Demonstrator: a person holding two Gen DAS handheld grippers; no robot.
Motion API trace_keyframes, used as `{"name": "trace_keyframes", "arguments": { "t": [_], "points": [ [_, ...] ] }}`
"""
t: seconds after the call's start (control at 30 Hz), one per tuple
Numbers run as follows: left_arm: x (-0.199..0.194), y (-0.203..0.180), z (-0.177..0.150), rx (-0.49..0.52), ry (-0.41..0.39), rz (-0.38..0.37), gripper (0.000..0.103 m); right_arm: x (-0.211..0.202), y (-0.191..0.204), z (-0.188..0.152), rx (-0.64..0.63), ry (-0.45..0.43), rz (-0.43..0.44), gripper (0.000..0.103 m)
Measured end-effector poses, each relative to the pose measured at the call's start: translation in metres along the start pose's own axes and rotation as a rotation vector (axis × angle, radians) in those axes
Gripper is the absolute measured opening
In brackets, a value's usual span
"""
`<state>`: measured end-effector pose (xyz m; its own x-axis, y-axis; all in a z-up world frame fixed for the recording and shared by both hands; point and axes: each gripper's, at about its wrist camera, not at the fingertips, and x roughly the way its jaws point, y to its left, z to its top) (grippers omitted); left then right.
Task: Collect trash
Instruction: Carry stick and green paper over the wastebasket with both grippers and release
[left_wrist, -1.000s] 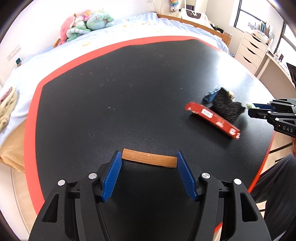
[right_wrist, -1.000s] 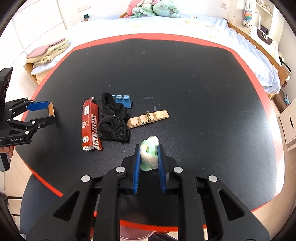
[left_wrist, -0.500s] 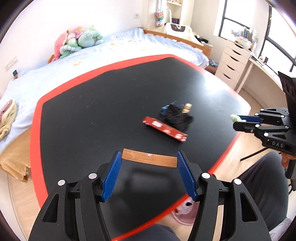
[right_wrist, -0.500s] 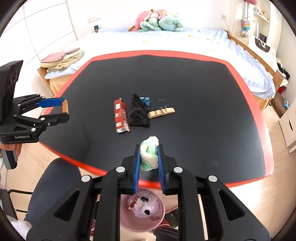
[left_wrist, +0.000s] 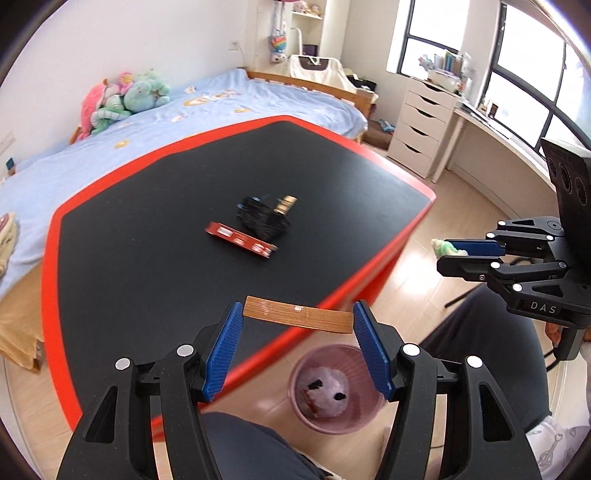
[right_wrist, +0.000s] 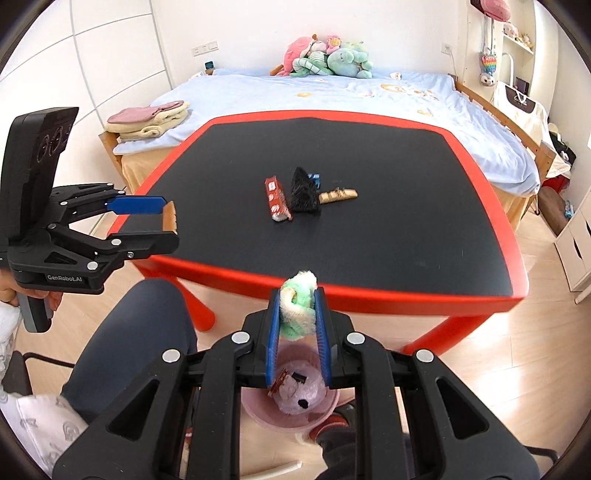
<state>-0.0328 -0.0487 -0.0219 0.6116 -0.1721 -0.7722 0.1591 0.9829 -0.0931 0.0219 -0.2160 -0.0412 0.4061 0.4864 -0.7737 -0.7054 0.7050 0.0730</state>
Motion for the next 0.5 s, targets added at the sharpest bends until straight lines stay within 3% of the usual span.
{"name": "trace_keyframes", "arguments": {
  "t": [0.5],
  "points": [
    [0.002, -0.036, -0.030, 0.051, 0.050, -0.072, 0.060, -0.001, 0.013, -0.039, 0.010, 0.060, 0.047, 0.017]
  ]
}}
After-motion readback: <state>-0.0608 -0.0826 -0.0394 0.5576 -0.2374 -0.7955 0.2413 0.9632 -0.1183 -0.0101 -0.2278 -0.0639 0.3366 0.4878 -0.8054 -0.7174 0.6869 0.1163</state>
